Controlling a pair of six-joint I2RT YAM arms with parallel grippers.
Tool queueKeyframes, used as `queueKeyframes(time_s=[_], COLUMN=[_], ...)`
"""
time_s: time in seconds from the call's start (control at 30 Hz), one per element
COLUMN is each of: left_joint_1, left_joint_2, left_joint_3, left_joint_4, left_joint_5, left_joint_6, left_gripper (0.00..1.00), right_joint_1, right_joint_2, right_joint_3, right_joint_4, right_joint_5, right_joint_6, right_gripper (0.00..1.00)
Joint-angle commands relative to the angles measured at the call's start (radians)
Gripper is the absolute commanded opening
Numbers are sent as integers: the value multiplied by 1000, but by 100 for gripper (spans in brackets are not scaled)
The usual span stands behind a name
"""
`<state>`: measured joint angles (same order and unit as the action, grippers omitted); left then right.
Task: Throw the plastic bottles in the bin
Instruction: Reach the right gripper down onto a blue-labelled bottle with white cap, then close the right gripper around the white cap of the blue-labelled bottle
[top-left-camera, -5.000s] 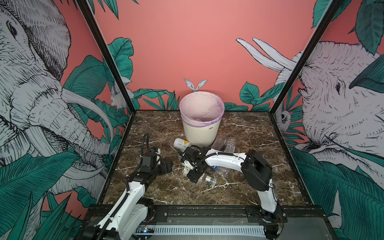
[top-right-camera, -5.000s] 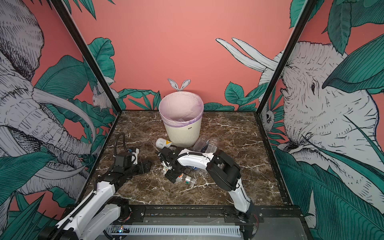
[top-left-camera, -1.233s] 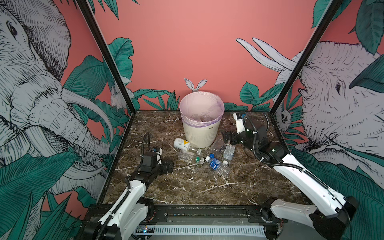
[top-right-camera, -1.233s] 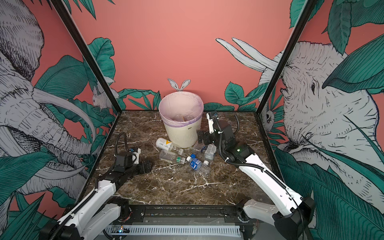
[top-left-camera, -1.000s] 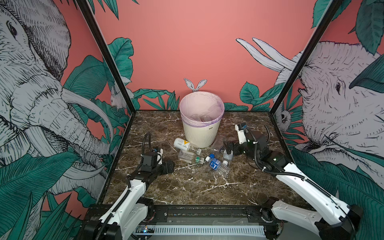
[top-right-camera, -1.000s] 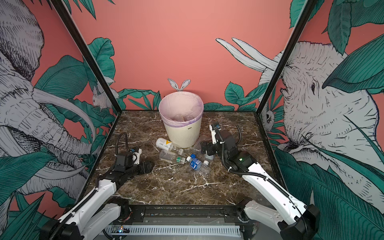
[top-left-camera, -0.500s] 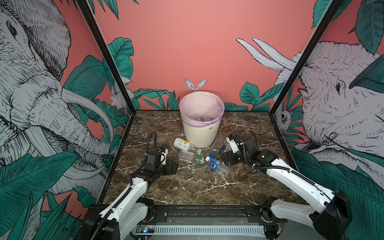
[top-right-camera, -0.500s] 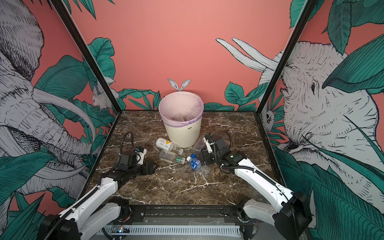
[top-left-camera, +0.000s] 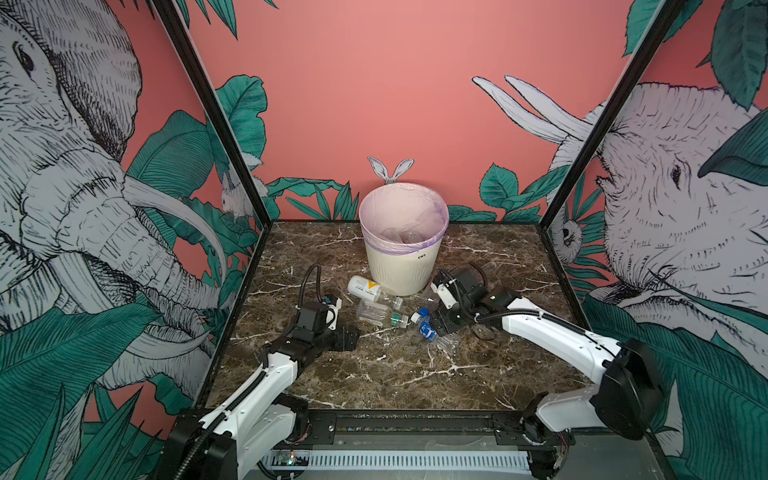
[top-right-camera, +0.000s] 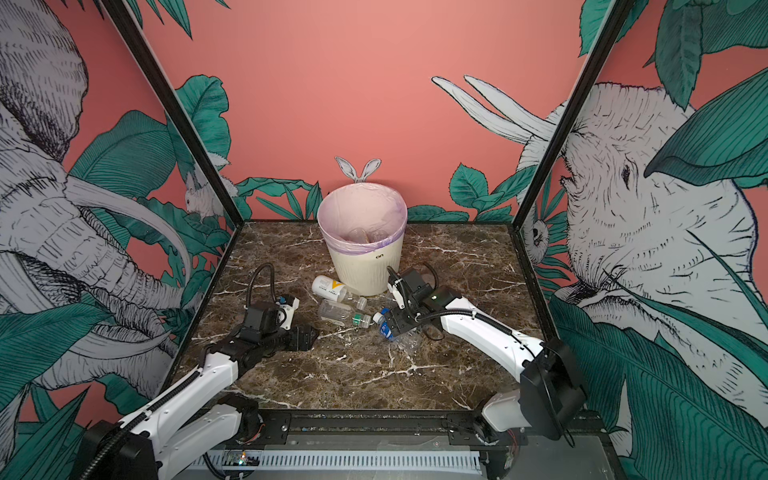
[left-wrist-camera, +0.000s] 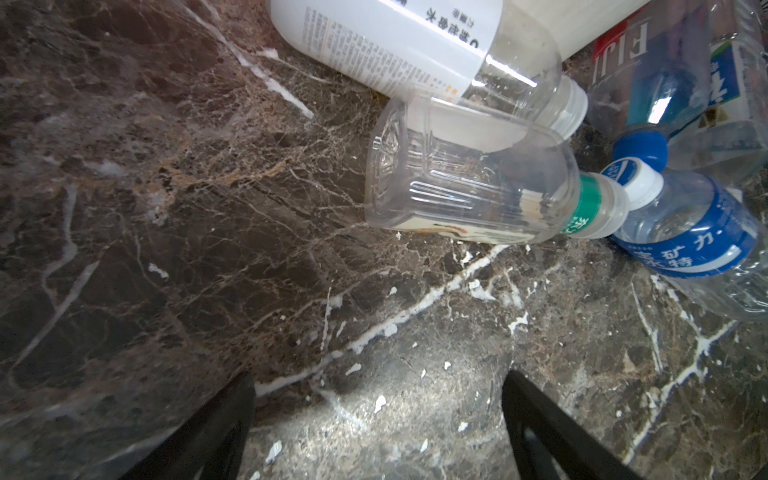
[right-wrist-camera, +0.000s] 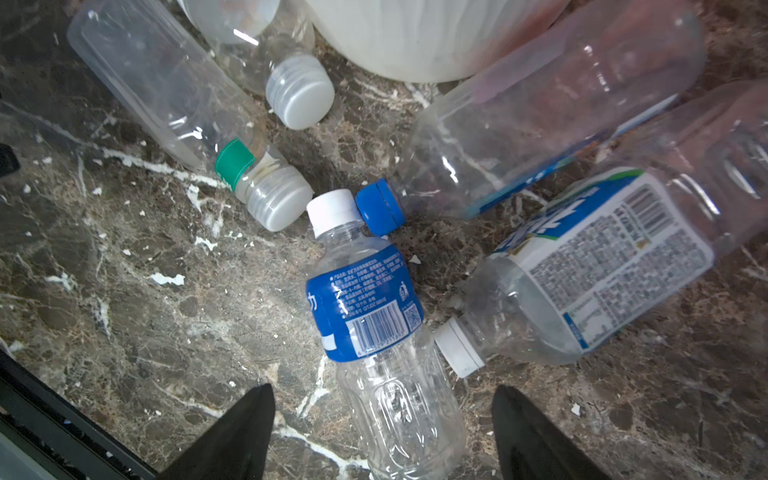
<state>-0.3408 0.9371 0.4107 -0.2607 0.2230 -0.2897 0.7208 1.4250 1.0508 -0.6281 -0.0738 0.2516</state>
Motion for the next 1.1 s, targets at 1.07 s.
queueKeyframes(time_s=[1.07], left_joint_1=[-4], left_joint_2=[-26], left_joint_3=[13], left_joint_4=[13], left_joint_5=[-33], left_joint_6=[4], left_gripper=[94], right_joint_1=[88], right_joint_2=[289], right_joint_3=[117], right_joint_4=[-145], right_joint_5=[13], right_joint_6=[-72], right_gripper=[79])
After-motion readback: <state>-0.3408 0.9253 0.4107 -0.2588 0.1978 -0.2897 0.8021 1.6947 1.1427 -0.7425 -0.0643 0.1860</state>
